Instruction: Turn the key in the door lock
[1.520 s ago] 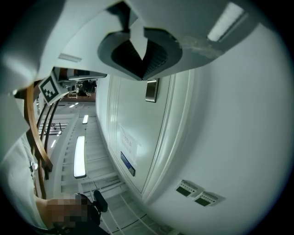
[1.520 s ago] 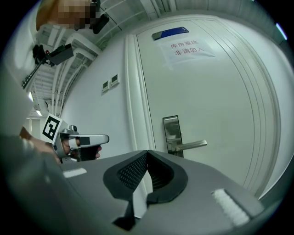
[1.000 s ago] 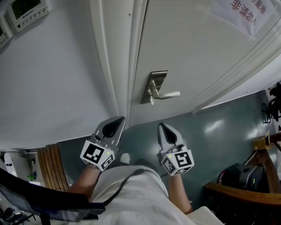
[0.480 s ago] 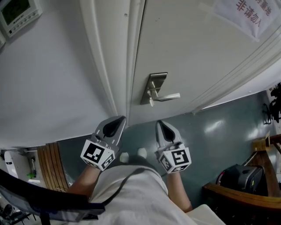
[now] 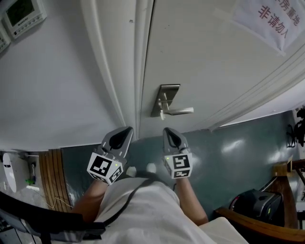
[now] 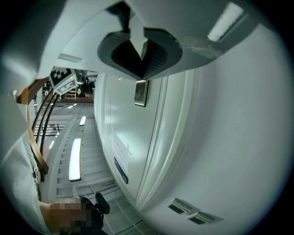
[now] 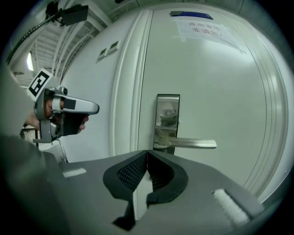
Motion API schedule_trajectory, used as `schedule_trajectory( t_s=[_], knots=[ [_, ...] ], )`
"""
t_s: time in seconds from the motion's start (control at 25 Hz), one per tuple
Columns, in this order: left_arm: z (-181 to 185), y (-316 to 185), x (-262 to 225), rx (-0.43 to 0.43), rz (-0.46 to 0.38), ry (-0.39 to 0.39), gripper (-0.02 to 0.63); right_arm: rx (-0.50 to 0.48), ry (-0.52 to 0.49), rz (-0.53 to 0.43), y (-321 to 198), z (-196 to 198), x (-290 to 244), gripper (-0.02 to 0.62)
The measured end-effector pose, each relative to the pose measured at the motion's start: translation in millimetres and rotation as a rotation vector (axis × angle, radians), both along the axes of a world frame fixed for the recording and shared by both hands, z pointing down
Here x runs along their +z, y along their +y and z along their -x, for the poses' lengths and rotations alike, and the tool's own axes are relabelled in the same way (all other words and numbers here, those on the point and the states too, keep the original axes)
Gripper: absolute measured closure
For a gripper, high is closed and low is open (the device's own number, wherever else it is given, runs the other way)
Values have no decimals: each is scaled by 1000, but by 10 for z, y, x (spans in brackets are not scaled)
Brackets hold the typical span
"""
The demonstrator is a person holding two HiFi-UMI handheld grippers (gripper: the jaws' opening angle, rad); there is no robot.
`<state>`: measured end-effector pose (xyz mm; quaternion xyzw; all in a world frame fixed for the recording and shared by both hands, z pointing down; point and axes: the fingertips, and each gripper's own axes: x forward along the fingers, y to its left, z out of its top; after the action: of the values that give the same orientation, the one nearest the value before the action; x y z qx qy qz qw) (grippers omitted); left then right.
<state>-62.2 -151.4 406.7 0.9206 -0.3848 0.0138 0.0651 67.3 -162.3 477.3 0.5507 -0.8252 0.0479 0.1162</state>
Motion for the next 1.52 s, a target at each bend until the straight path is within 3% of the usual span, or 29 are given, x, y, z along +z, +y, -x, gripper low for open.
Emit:
schedule_trajectory(
  t_s=[0.16,0.32,0.6,1.12,1.24,1.52],
  knots=[
    [0,8,30,-25,5,-6,600,2,-110,66,-118,-55,209,581],
    [4,3,38,-45,7,-14,600,5,-90,90,-216,-108,395,546],
    [17,-26,47,-77,13,-29,600,-20,169,60,-450,-65,636,454],
    [70,-117,19,-104,7,-43,600,-26,490,-27,-711,10,707,436],
    [78,-140,8,-107,5,-41,600,-12,474,-29,-749,13,681,476],
    [117,-162,-14,-109,2,-36,600,9,301,30,-775,-13,671,519]
  ],
)
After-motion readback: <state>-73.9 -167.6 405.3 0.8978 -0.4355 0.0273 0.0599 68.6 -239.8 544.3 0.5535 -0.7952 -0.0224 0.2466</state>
